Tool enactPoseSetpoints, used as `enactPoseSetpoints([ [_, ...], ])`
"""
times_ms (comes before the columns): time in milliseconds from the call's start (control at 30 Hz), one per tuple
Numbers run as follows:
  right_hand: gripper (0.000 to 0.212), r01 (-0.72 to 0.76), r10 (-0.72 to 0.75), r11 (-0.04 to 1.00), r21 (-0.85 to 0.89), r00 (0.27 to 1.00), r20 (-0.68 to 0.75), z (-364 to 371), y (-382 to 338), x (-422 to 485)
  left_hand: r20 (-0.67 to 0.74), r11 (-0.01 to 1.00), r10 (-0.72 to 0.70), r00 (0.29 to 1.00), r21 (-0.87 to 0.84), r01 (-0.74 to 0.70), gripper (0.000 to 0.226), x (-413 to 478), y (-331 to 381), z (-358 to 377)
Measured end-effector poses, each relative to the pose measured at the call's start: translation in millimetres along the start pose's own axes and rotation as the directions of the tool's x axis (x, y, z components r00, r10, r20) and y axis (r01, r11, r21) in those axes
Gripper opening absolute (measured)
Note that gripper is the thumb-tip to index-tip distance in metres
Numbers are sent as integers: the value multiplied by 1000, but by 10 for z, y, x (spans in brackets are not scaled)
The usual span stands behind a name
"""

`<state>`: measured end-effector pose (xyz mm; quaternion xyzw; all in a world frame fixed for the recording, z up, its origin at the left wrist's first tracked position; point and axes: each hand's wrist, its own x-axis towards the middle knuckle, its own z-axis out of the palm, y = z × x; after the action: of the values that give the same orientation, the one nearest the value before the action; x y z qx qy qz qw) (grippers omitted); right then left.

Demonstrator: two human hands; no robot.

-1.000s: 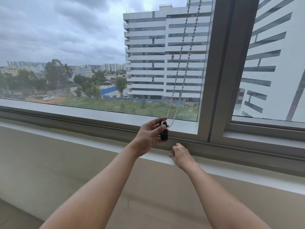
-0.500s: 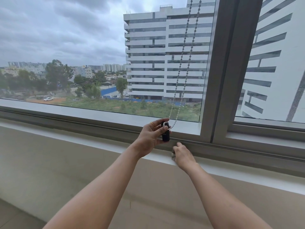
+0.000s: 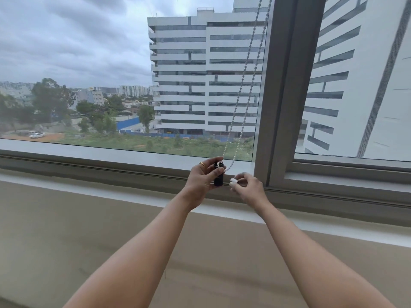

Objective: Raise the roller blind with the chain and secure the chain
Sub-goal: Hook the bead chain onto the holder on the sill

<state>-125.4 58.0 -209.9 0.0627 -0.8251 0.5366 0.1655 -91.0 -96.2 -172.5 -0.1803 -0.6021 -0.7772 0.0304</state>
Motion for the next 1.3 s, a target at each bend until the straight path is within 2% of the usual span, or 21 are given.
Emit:
enactPoseSetpoints([
  [133,18,105,-112,917,384,994,-4,-302,-285,-66,-5,1000,1,1000,13,-1,28,-16,-20,181],
  [233,25,166,-193,870,464,981,12,-454,-489,-107,-15,1000,2,1000,12,-2,27,-34,-34,301],
  [433,24,233,-268,926,297,960,82,-654,-668,-212,-45,1000,14,999,23,-13,27,-100,-35,444],
  [567,24,292,-297,953,85,953,57,-720,-721,-249,-47,1000,18,999,26,-17,25,-140,-28,496],
  [733,24,376,-375,914,-151,926,35,-757,-792,-309,-61,999,35,998,43,-32,21,-171,-12,549],
  [1067,19,399,-381,878,-263,917,119,-787,-946,-379,-54,997,34,998,77,-29,27,-220,0,584],
  [1200,18,430,-393,829,-358,903,174,-775,-997,-368,-44,996,28,999,82,-25,17,-216,-1,576],
  [1300,18,415,-370,827,-378,910,190,-769,-1026,-358,-47,997,31,998,75,-28,18,-220,5,567],
])
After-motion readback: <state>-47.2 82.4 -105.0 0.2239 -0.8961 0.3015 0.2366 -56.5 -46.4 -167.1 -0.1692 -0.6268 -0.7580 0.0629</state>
